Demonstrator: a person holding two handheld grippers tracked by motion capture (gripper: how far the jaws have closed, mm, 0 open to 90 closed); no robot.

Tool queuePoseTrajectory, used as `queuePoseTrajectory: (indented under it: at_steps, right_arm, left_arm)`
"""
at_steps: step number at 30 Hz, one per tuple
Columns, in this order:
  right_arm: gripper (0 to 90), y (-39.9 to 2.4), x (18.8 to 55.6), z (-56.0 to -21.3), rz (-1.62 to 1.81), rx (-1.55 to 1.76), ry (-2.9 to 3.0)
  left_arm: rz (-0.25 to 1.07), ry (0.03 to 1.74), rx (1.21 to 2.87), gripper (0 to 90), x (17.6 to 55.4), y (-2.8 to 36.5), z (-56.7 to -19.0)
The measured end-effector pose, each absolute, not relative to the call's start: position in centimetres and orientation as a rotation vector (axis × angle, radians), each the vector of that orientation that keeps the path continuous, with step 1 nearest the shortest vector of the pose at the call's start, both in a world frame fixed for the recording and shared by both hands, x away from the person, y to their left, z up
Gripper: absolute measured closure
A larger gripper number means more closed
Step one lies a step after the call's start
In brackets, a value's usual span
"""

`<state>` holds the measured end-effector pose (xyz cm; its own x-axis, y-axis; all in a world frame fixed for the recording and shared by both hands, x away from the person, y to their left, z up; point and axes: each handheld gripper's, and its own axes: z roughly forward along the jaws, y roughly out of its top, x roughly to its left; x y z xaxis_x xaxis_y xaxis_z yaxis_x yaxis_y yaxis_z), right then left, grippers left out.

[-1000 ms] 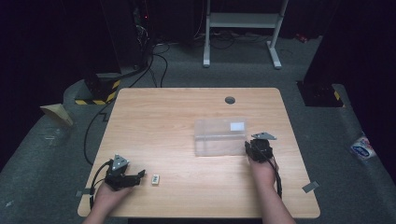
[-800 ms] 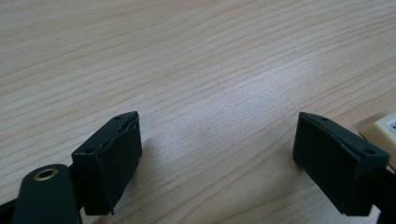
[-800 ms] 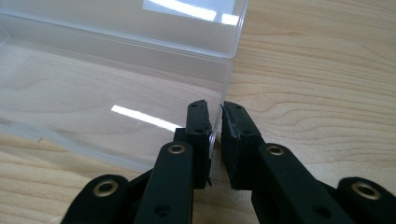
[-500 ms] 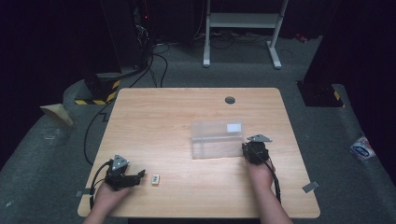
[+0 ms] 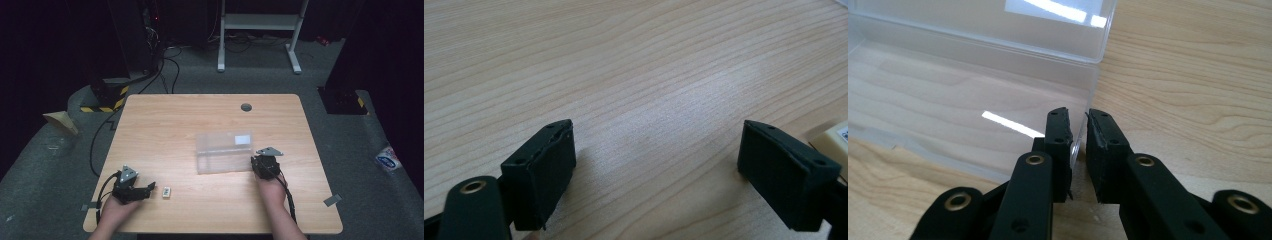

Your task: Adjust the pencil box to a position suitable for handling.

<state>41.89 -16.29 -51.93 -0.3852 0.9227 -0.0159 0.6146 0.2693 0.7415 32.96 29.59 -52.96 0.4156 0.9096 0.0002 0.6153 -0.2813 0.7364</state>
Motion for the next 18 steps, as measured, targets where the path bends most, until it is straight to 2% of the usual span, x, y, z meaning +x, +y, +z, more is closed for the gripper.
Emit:
queuePoseTrajectory:
  at_steps: [18]
  right_arm:
    - [74.8,-15.7,40.7,-51.9,0.933,1.379,2.111]
  left_arm:
    - [0.567,1.290,2.008,15.8,33.0,29.6,-53.0]
